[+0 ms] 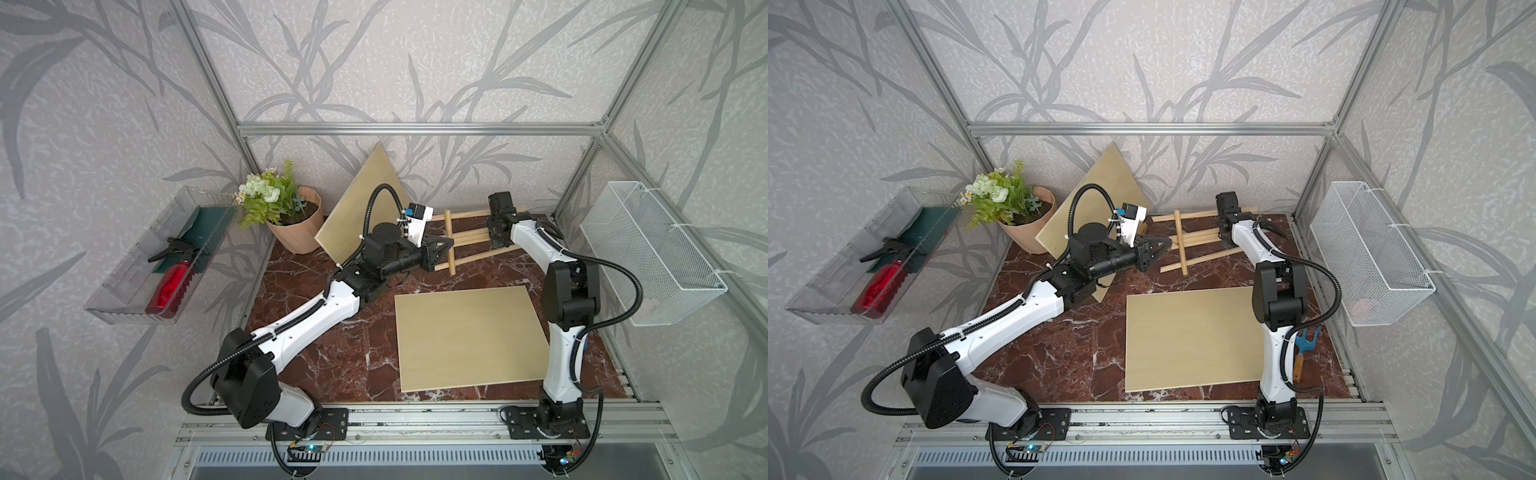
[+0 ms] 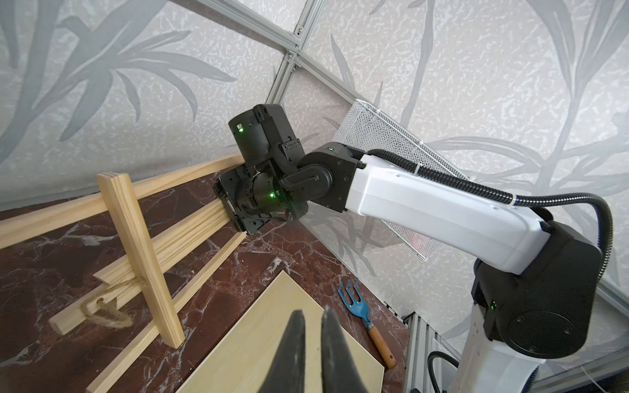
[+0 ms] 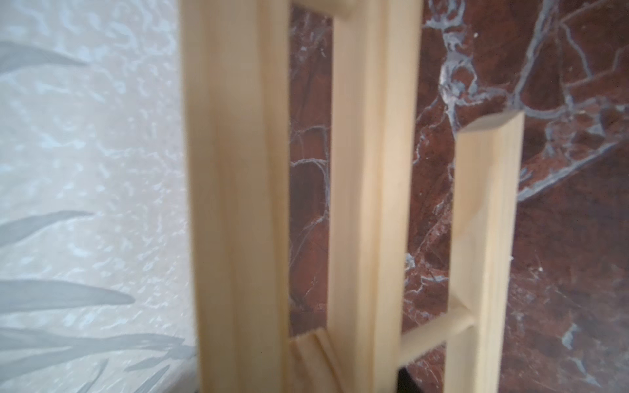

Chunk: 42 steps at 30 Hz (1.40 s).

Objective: Disassemble the easel
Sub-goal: Place the easel at the center of the board.

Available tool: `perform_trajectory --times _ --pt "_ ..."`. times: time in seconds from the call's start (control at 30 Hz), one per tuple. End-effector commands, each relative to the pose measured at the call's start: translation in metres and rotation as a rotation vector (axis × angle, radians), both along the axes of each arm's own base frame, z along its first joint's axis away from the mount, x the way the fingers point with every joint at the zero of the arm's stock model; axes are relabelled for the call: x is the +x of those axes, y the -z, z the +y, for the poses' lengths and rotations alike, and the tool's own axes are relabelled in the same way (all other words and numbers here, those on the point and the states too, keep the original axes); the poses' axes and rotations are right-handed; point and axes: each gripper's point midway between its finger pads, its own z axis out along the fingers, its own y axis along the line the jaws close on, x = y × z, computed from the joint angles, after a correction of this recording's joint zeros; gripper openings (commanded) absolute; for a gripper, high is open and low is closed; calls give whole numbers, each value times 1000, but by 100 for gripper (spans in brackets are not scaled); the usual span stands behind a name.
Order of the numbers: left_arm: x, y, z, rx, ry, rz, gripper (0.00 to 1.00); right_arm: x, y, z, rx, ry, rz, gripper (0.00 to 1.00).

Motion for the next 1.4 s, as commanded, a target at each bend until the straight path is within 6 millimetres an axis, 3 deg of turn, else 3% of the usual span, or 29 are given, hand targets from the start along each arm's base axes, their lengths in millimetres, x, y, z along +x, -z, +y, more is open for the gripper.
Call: perform_trajectory --times 0.0,0.17,0.4,0.53,0.8,0.93,1.13,1.37 --pt "0 -6 -2 12 9 -27 13 -17 23 -20 4 104 106 39" --pt "0 -5 -3 16 11 -28 14 -22 46 -42 -7 155 170 43" --pt "2 -1 -5 24 13 -20 16 -20 67 -55 25 185 201 52" --pt "0 -3 -6 21 22 -24 17 -15 71 -57 27 180 206 62" --pt "3 0 -7 30 17 -20 18 -4 83 -50 79 161 162 65" --pt "3 0 -6 32 14 -23 18 3 79 -38 107 98 126 66" --pt "2 -1 -1 51 -6 -40 20 3 50 -24 79 24 70 71" --pt "-7 -9 5 75 -27 -71 25 -16 11 -14 60 -42 12 76"
